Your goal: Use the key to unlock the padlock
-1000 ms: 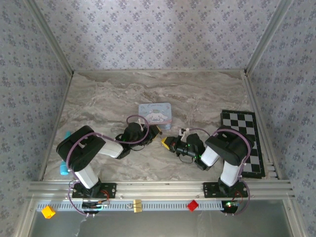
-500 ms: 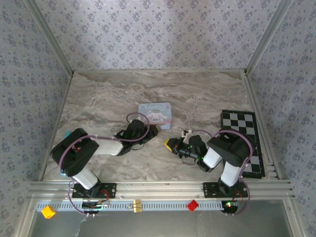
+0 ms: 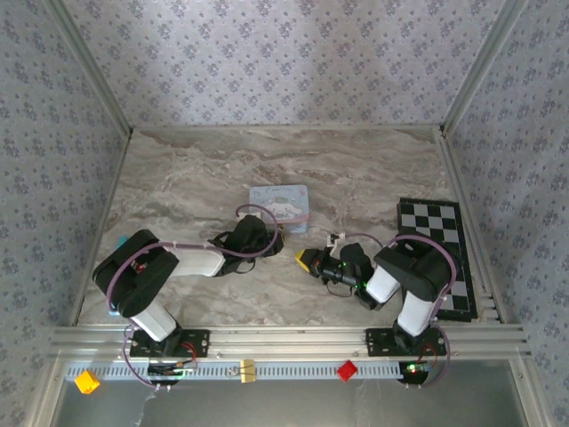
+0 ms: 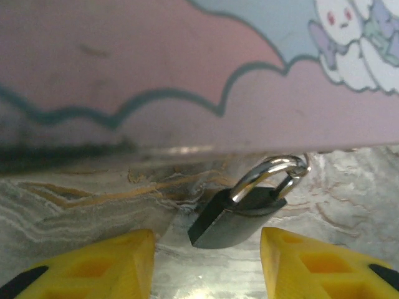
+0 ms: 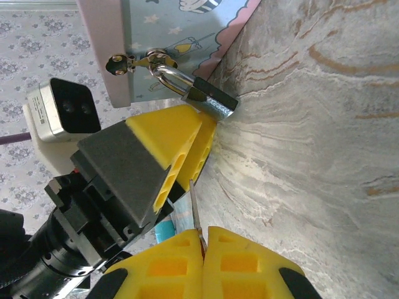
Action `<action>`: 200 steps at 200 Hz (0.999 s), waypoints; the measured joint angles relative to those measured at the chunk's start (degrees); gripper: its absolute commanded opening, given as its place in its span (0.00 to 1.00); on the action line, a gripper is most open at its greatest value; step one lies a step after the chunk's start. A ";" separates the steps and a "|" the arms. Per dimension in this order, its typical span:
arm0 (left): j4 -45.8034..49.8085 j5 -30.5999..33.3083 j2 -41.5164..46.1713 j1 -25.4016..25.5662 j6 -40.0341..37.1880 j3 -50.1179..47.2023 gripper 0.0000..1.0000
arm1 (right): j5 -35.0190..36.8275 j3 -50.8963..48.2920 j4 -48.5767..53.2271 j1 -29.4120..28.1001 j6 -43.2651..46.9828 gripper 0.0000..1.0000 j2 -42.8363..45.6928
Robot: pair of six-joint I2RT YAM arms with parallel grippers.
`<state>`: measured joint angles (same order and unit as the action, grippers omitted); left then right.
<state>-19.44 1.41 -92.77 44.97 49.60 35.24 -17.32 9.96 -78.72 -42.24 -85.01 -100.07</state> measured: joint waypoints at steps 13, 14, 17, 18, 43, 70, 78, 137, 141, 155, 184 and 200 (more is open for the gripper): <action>-0.37 -0.33 -1.46 -0.15 -0.79 1.25 0.50 | 0.00 0.00 0.04 -0.02 0.02 0.00 0.35; -0.31 -0.33 -1.55 -0.20 -0.83 1.38 0.50 | 0.00 0.00 0.04 -0.02 0.02 0.00 0.35; -0.13 -0.46 -1.60 -0.24 -1.01 1.55 0.50 | 0.00 0.00 0.02 -0.02 0.02 0.00 0.42; -0.13 -0.52 -1.62 -0.24 -1.03 1.57 0.50 | 0.00 0.00 0.04 -0.04 0.04 0.00 0.44; -1.14 -0.52 -3.37 -0.35 -2.29 2.89 0.49 | -0.02 0.00 0.28 -0.07 0.22 0.00 1.01; 0.07 -0.33 -4.44 -0.35 -3.56 4.42 0.48 | -0.02 0.00 0.33 -0.07 0.42 0.00 1.64; 0.39 -0.24 -4.55 -0.35 -3.78 4.68 0.48 | 0.00 0.00 0.35 -0.07 0.44 0.00 1.81; 2.10 0.76 -5.99 -0.39 -4.61 6.40 0.29 | 0.00 0.00 0.50 -0.07 0.46 0.00 1.97; 2.08 0.83 -6.03 -0.48 -4.48 6.40 0.28 | 0.00 0.00 0.50 -0.07 0.46 0.00 1.97; 1.36 0.57 -6.25 -0.61 -4.35 6.40 0.25 | 0.00 0.00 0.50 -0.07 0.50 0.00 1.97; -1.03 0.26 -6.78 -0.61 -3.91 6.34 0.20 | -0.02 0.00 0.50 -0.28 0.61 0.00 1.95; -1.84 -0.11 -6.69 -0.61 -3.41 6.03 0.17 | -0.02 0.00 0.50 -0.48 0.61 0.00 1.95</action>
<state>-21.28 1.30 -99.46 44.36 46.19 41.28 -17.34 9.96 -78.22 -42.72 -84.40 -98.13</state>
